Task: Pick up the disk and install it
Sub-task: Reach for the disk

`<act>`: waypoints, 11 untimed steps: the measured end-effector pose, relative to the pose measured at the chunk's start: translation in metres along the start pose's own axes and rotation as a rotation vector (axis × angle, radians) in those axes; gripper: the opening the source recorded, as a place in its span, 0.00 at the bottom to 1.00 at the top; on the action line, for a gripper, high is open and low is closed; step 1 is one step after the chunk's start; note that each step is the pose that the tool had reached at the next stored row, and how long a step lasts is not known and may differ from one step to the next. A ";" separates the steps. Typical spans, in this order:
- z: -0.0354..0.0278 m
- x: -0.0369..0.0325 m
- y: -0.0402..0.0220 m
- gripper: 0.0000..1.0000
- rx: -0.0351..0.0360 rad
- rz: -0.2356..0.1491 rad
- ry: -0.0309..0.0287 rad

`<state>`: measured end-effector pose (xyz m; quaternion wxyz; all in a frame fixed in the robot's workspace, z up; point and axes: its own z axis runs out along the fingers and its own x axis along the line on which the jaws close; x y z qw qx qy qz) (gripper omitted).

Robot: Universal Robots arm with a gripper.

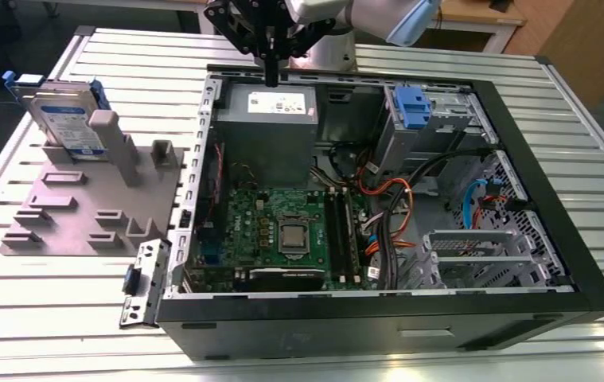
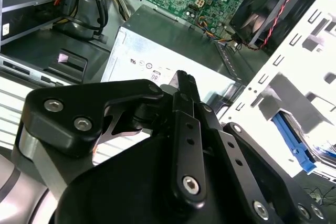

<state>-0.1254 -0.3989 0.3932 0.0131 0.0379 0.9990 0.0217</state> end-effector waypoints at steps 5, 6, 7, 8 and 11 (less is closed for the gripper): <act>0.0003 0.0018 -0.0001 0.11 0.0001 0.000 0.0006; 0.0003 0.0019 -0.0002 0.11 0.0001 0.000 0.0007; 0.0003 0.0020 -0.0002 0.11 0.0001 0.000 0.0007; 0.0003 0.0020 -0.0002 0.11 0.0001 0.000 0.0007; 0.0003 0.0022 -0.0002 0.11 0.0001 0.000 0.0006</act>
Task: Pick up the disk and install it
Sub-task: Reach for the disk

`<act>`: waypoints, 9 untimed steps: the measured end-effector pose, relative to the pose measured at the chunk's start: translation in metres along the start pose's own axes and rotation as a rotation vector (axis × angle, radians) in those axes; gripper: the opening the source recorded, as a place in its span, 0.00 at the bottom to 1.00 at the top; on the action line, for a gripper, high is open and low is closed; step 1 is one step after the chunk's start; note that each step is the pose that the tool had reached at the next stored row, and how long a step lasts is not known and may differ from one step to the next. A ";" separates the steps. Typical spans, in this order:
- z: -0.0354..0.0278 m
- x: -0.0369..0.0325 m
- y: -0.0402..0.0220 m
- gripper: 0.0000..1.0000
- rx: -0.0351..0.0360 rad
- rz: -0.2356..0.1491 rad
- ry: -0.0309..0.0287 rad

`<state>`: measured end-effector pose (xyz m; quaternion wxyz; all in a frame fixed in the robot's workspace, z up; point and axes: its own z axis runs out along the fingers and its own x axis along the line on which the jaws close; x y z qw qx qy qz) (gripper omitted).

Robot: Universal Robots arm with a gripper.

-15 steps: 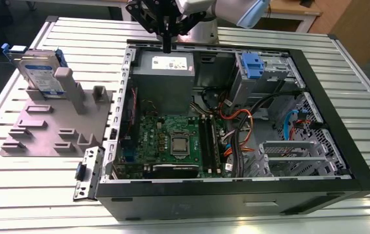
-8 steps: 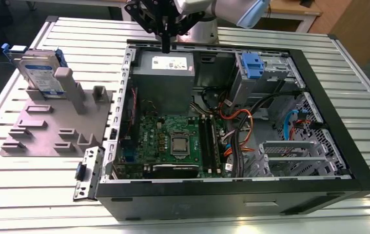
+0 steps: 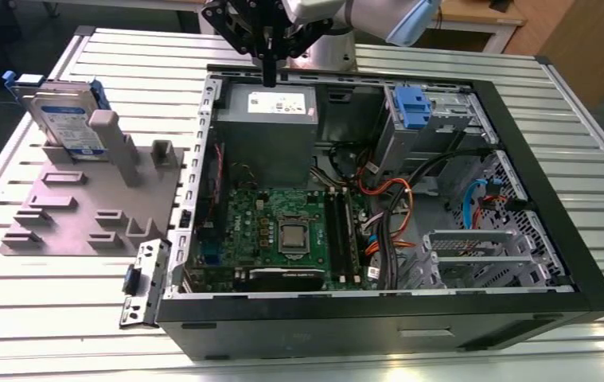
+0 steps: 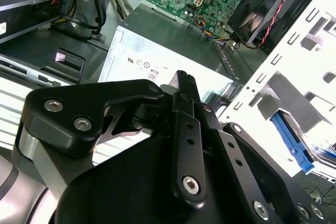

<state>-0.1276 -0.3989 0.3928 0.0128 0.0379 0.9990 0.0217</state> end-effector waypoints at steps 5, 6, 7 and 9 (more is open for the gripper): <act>0.0000 0.0022 -0.0002 0.11 0.0000 0.000 0.0000; 0.0000 0.0029 -0.0003 0.11 0.0000 0.000 0.0000; -0.0001 0.0035 -0.0003 0.11 0.0000 0.000 0.0000; -0.0002 0.0054 -0.0004 0.11 0.0001 0.000 0.0001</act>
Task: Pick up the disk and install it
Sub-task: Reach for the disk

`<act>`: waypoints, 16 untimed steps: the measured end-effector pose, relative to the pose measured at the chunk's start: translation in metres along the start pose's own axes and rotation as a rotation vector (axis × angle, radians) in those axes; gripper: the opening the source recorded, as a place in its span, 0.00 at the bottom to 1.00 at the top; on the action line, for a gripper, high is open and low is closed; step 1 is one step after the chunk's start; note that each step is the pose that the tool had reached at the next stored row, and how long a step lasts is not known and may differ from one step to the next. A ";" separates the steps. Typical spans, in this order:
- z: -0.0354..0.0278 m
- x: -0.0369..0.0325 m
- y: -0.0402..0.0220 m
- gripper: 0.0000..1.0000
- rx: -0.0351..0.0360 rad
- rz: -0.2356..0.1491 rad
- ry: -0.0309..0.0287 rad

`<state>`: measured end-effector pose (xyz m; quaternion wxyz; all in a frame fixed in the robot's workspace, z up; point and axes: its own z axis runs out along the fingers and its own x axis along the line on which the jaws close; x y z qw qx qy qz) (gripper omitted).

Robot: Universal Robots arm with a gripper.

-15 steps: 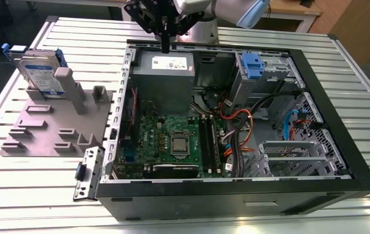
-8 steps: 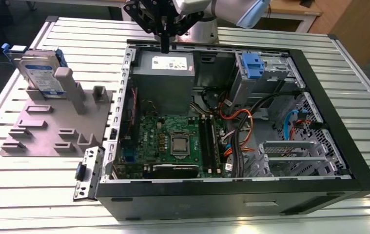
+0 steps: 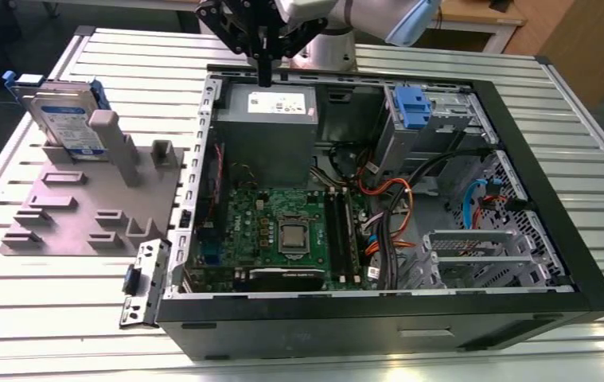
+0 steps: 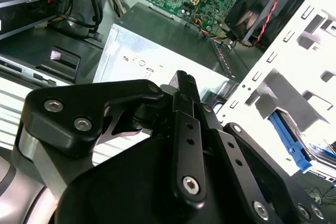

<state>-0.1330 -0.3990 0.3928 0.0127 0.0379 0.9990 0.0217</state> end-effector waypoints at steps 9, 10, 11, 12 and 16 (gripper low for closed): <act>0.0000 0.0040 -0.0003 0.11 -0.0001 0.000 0.0000; 0.0000 0.0041 -0.0003 0.11 -0.0001 0.000 -0.0001; 0.0000 0.0044 -0.0003 0.11 -0.0001 0.000 -0.0001; 0.0000 0.0046 -0.0003 0.11 -0.0001 0.000 -0.0001; 0.0000 0.0059 -0.0004 0.11 -0.0001 0.000 -0.0001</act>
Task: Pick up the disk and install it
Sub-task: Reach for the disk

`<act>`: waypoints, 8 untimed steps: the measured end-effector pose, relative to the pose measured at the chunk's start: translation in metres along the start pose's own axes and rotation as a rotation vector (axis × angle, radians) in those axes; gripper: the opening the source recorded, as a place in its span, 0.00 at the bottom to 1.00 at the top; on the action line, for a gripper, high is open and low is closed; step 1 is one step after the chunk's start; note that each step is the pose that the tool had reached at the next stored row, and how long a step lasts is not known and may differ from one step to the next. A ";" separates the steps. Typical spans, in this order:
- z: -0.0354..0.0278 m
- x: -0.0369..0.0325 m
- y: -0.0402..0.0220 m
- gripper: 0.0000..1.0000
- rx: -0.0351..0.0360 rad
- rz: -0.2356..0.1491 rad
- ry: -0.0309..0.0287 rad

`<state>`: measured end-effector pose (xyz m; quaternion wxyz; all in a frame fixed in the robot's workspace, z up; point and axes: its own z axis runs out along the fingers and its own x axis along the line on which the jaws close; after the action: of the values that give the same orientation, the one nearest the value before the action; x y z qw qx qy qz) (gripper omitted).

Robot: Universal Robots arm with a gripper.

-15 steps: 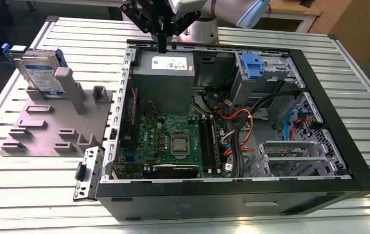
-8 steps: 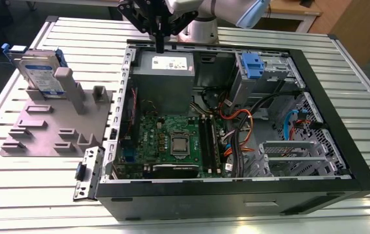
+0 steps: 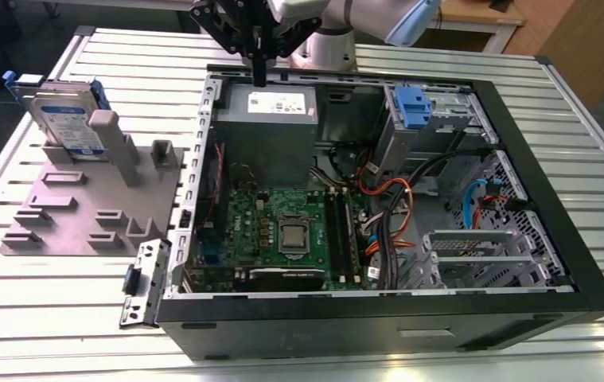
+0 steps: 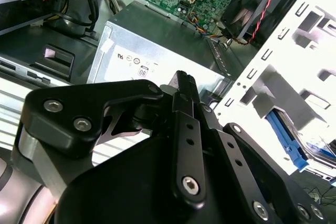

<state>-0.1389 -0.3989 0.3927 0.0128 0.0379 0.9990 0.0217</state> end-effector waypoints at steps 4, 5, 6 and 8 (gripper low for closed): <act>0.0000 0.0011 -0.0001 0.11 0.0001 0.000 0.0000; 0.0000 0.0014 -0.0001 0.11 0.0000 0.000 0.0000; -0.0001 0.0018 -0.0001 0.11 0.0000 0.000 0.0000; -0.0001 0.0023 -0.0002 0.11 0.0000 0.000 0.0000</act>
<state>-0.1412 -0.3989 0.3927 0.0128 0.0379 0.9990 0.0217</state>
